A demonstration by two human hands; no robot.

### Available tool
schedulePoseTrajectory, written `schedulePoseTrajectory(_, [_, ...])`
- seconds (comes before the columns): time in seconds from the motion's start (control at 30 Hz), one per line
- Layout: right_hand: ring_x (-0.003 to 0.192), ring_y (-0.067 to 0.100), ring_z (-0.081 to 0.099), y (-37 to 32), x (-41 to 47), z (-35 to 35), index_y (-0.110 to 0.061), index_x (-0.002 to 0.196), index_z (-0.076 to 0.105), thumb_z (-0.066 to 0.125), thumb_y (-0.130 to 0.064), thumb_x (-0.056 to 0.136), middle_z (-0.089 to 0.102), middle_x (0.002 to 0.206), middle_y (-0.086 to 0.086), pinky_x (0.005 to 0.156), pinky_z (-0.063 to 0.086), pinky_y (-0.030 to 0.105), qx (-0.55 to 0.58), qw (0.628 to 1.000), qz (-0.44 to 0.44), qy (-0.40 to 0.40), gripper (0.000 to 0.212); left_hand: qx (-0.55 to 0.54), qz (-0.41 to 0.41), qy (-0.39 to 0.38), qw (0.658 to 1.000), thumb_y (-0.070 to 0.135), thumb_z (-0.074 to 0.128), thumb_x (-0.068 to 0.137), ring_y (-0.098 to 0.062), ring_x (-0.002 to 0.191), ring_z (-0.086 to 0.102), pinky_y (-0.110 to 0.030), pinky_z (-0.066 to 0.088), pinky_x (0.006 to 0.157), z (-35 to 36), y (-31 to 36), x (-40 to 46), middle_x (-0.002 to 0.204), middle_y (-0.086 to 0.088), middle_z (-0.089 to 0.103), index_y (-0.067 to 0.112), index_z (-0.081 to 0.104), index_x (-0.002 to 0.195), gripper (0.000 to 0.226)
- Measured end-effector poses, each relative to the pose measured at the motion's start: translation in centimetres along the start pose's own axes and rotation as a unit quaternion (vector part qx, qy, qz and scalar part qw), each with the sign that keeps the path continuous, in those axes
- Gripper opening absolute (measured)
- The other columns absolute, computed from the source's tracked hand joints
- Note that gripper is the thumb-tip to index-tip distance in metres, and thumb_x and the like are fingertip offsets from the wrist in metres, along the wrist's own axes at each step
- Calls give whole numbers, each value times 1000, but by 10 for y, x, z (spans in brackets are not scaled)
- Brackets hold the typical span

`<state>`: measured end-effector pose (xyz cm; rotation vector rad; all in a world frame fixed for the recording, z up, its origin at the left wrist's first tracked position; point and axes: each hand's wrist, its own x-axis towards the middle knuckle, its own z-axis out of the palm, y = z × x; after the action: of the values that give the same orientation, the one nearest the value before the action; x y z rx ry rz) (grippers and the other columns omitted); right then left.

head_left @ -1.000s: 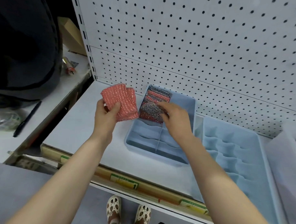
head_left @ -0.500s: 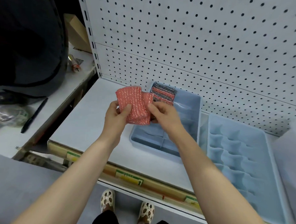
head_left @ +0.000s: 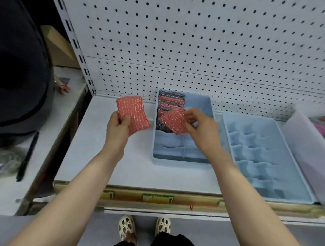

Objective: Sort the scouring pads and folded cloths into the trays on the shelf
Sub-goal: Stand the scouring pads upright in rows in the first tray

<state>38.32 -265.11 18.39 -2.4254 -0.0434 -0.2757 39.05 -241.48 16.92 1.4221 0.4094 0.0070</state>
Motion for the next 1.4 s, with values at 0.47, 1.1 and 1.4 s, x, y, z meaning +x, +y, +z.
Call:
schedulePoseTrajectory(0.47, [66, 33, 59, -12, 14, 39, -10, 83, 69, 70, 5, 70, 67, 68, 9, 49, 36, 29, -242, 962, -125, 2, 19, -3, 14, -19, 1000, 14, 48, 101, -24, 109, 62, -40, 53, 95, -11, 4, -11, 113, -5, 63, 12, 54, 115, 16])
schedulePoseTrajectory(1.1, [66, -1, 63, -31, -15, 8, -18, 92, 69, 70, -6, 88, 69, 76, -10, 64, 52, 22, 254, 958, 130, -2, 13, 195, 95, -72, 973, 18, 64, 92, -14, 105, 60, -28, 49, 90, 24, -17, -33, 119, 2, 64, 21, 60, 120, 29])
schedulePoseTrajectory(1.4, [68, 29, 61, -7, -9, 20, -14, 81, 73, 81, 0, 65, 66, 74, 3, 42, 47, 32, -211, 963, -163, 28, 22, 302, 72, -93, 946, 20, 64, 93, -15, 105, 59, -21, 44, 87, 26, -33, -37, 130, -1, 59, 19, 52, 136, 44])
